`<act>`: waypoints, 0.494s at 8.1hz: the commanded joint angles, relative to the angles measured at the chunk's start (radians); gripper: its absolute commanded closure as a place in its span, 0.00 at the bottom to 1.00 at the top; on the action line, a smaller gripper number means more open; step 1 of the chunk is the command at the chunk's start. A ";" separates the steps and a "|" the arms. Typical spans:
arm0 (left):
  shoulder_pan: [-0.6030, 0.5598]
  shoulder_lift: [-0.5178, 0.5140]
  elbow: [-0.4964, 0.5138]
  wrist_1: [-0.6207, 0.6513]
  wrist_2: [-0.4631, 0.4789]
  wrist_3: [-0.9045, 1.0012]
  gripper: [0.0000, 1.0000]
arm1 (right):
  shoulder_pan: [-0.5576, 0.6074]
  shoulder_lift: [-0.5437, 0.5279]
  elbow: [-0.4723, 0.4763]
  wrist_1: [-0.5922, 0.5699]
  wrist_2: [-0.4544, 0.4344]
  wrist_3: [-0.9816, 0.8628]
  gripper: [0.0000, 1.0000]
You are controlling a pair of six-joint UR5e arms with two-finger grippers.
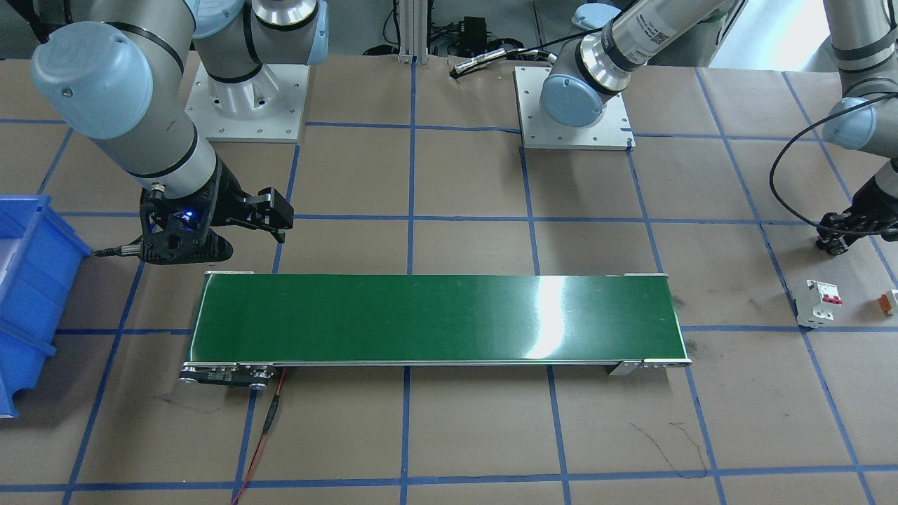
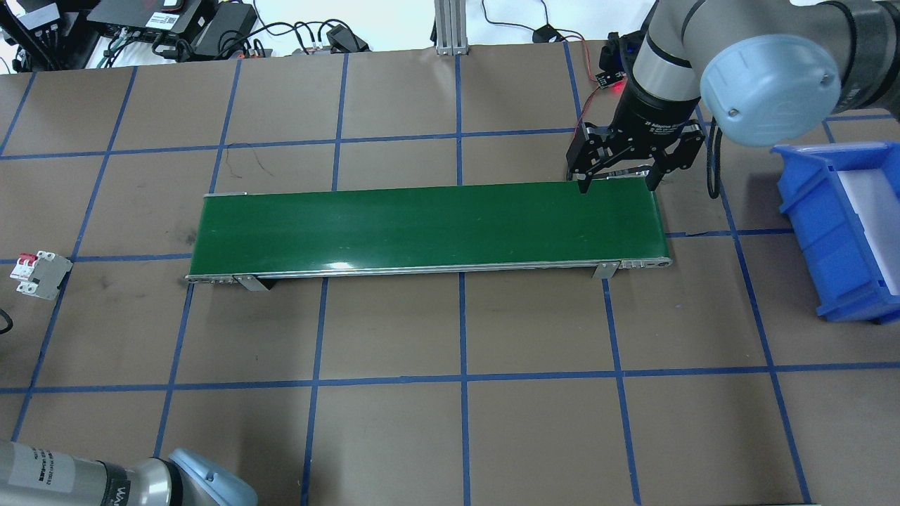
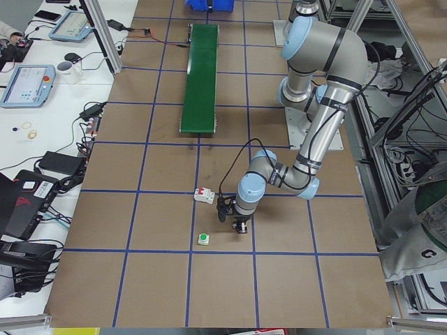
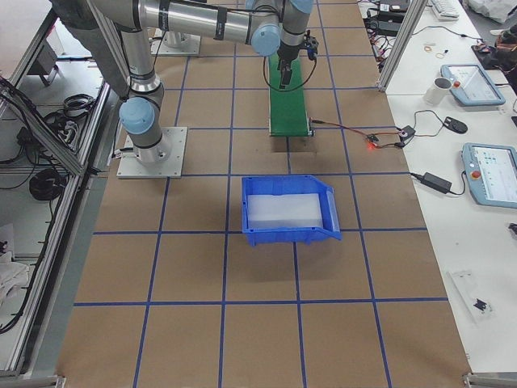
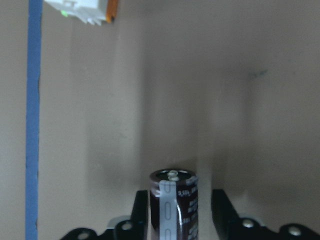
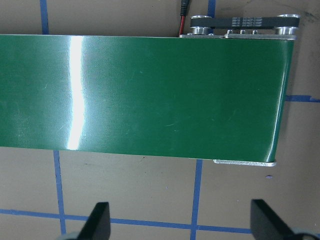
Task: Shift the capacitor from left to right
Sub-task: 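Close the left gripper on the capacitor and lift it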
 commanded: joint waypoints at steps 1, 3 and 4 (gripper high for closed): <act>0.000 0.007 0.001 -0.002 0.111 0.008 1.00 | 0.000 -0.001 0.000 0.000 -0.004 0.011 0.00; -0.002 0.042 0.001 -0.011 0.122 0.009 1.00 | 0.000 -0.001 0.000 0.000 -0.006 0.011 0.00; -0.008 0.074 0.001 -0.052 0.122 0.008 1.00 | -0.001 -0.001 0.000 0.000 -0.006 0.011 0.00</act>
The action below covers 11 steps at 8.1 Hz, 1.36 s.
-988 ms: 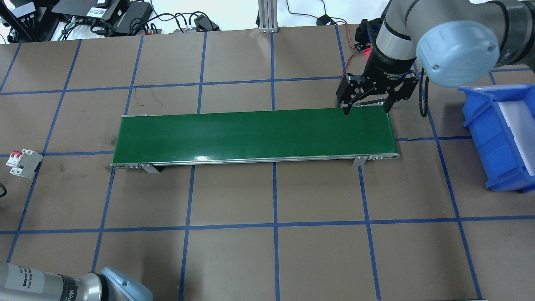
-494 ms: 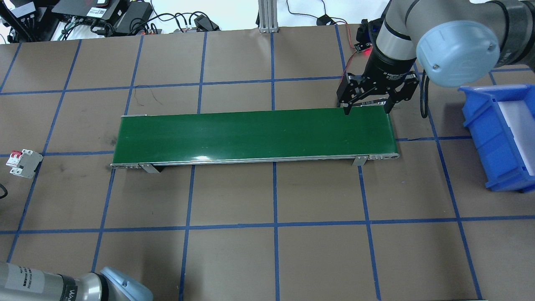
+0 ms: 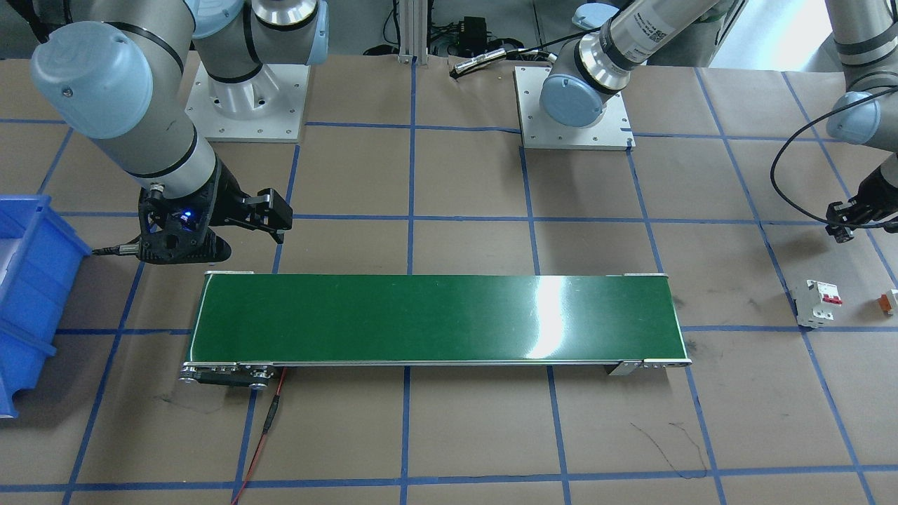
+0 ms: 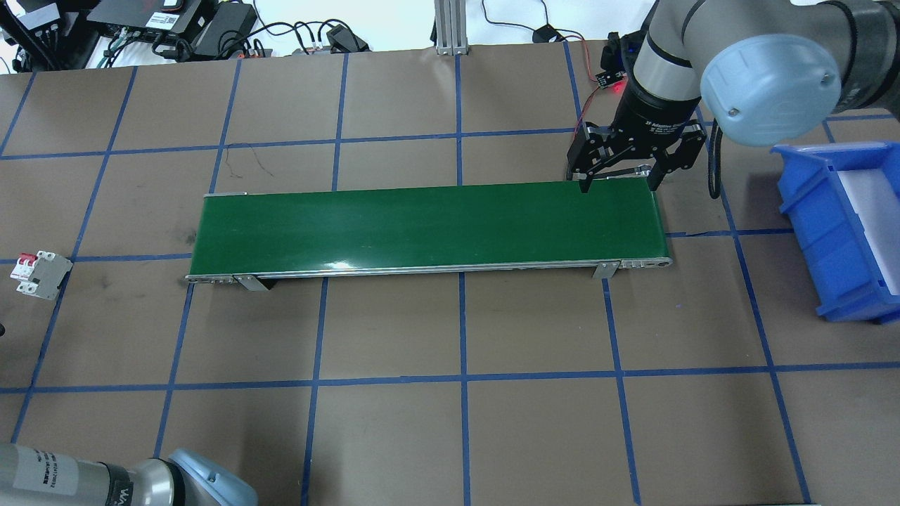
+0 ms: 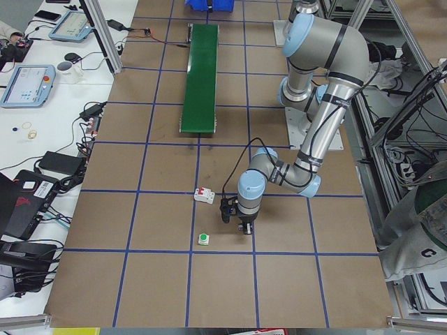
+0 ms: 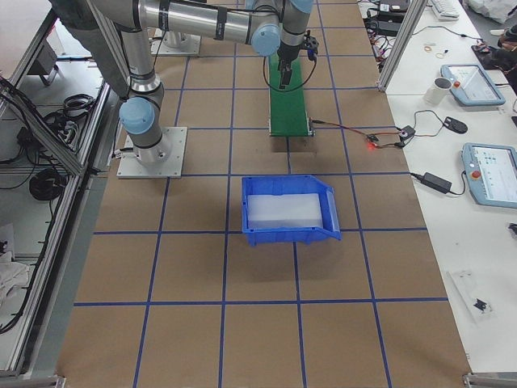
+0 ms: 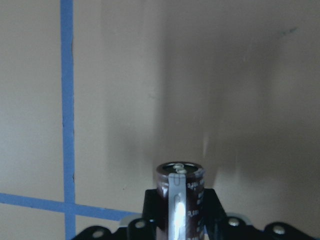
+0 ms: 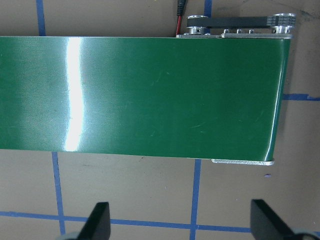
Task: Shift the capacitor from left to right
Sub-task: 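Carry the capacitor with the left gripper over the conveyor belt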
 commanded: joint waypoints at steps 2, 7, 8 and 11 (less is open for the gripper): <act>-0.052 0.138 0.005 -0.165 0.041 -0.057 1.00 | -0.001 0.000 0.000 0.000 -0.001 0.000 0.00; -0.443 0.296 0.008 -0.328 0.161 -0.404 1.00 | -0.001 0.000 0.000 0.001 -0.002 0.000 0.00; -0.502 0.298 0.008 -0.328 0.155 -0.407 1.00 | -0.001 0.001 0.000 0.001 -0.002 -0.001 0.00; -0.677 0.281 0.008 -0.324 0.149 -0.430 1.00 | -0.001 0.001 0.000 0.001 -0.004 0.000 0.00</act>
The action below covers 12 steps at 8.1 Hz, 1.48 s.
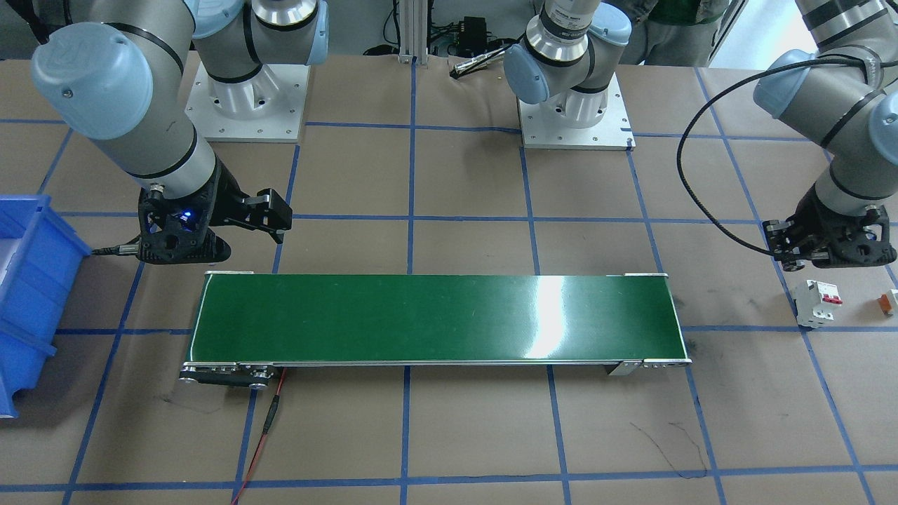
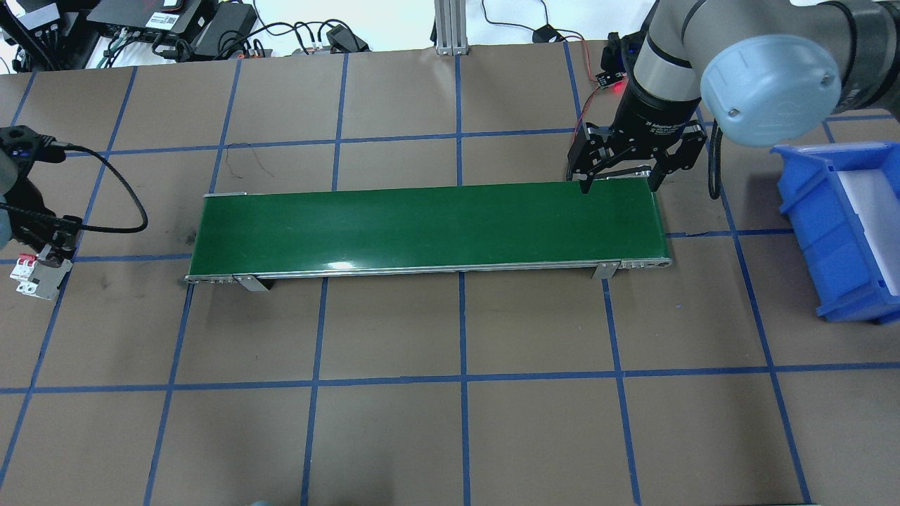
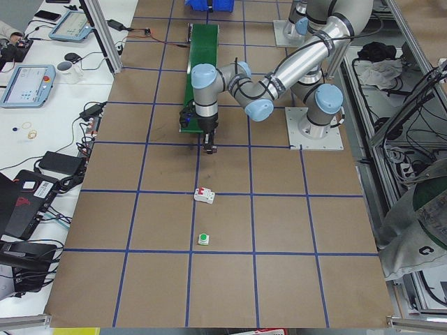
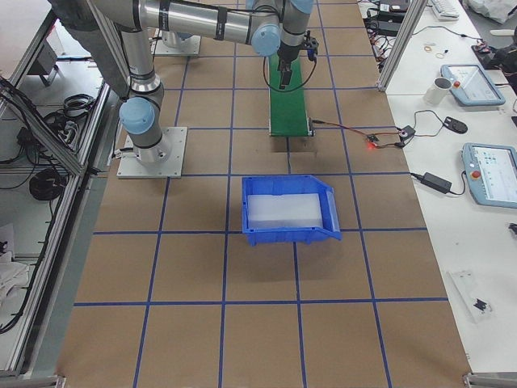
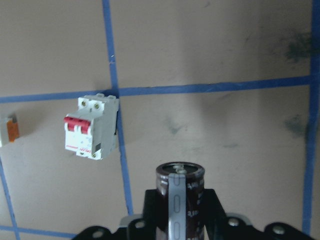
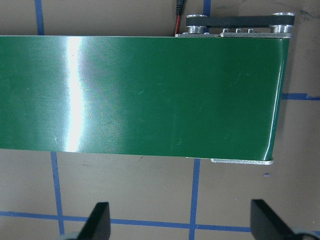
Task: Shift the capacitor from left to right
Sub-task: 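Carry the capacitor with the left gripper over the conveyor belt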
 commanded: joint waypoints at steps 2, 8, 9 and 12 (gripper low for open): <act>-0.217 -0.011 0.000 -0.002 -0.017 -0.084 1.00 | 0.001 0.001 0.000 0.000 0.001 0.000 0.00; -0.400 -0.027 0.000 -0.016 -0.218 -0.502 1.00 | -0.001 -0.001 0.000 0.002 -0.001 0.000 0.00; -0.400 -0.040 0.000 -0.035 -0.235 -0.563 1.00 | -0.001 -0.001 0.000 0.002 -0.001 -0.001 0.00; -0.399 -0.107 0.000 -0.045 -0.266 -0.636 1.00 | 0.001 -0.001 0.000 0.002 -0.001 0.000 0.00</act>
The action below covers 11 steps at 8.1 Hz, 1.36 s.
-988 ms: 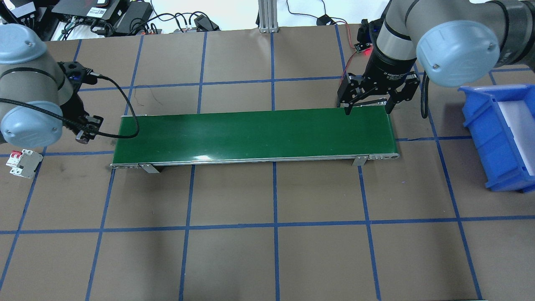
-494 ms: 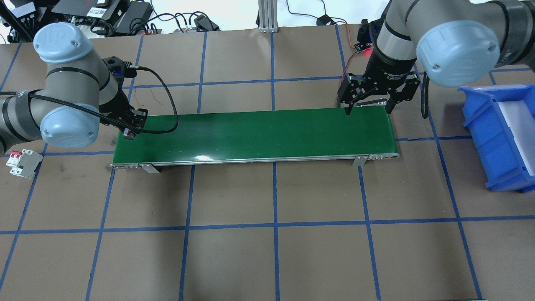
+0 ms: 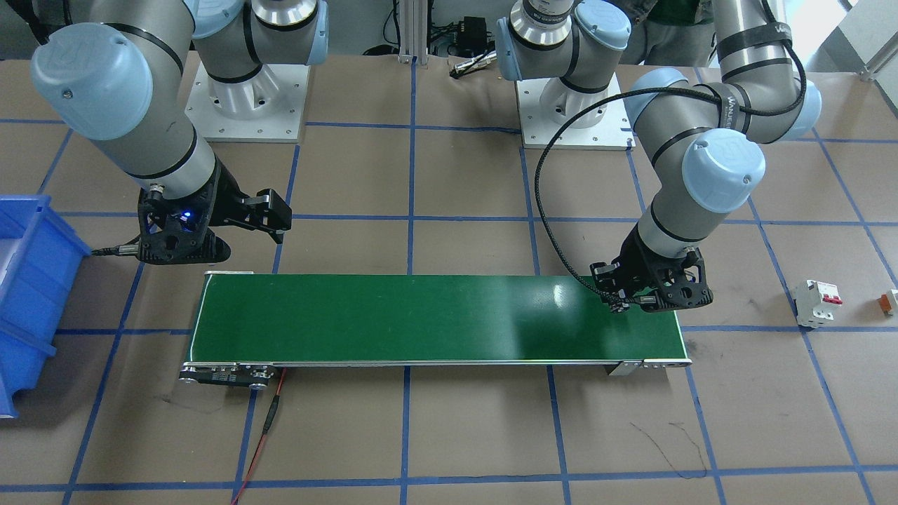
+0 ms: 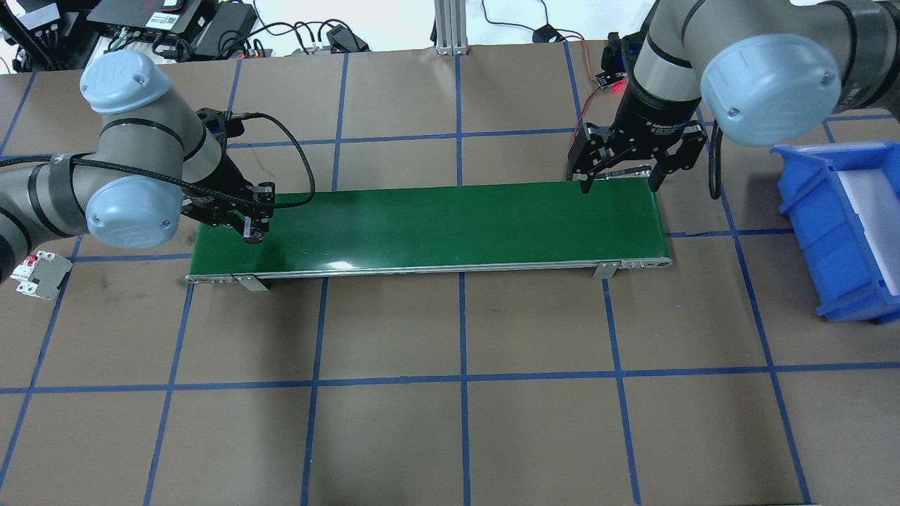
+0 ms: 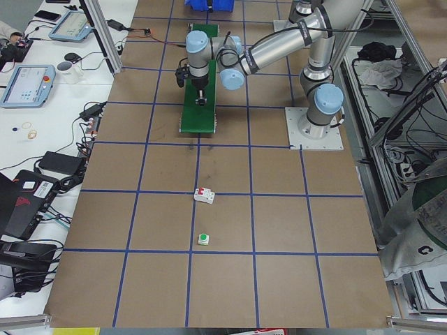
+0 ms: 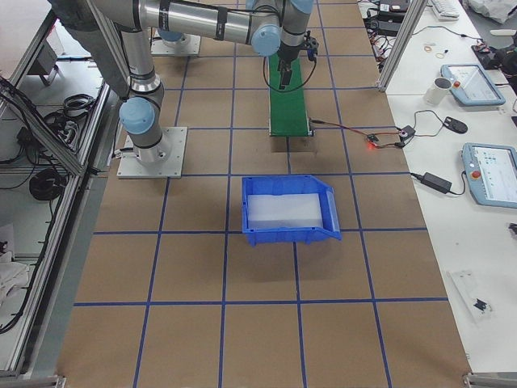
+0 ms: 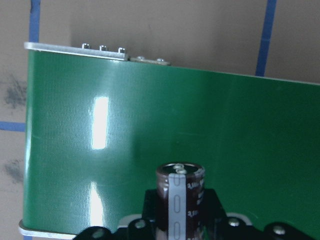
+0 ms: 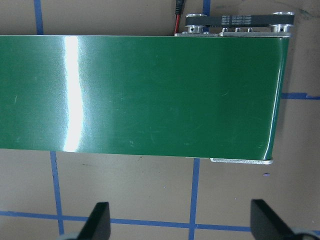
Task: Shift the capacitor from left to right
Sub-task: 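Carry the capacitor with the left gripper over the conveyor belt, then lower the capacitor onto the belt and open the left gripper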
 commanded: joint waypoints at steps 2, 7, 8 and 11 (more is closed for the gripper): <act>-0.001 -0.061 0.000 0.004 -0.007 -0.017 1.00 | 0.001 0.001 0.002 0.000 0.002 0.000 0.00; -0.030 -0.054 0.008 0.017 0.106 -0.014 0.00 | 0.000 0.001 0.002 0.000 0.002 0.000 0.00; -0.046 -0.043 0.027 0.021 0.110 -0.016 0.00 | 0.000 -0.001 0.002 0.000 0.002 0.000 0.00; -0.049 -0.008 0.125 0.007 0.110 -0.029 0.00 | 0.001 0.001 0.000 -0.003 0.005 -0.006 0.00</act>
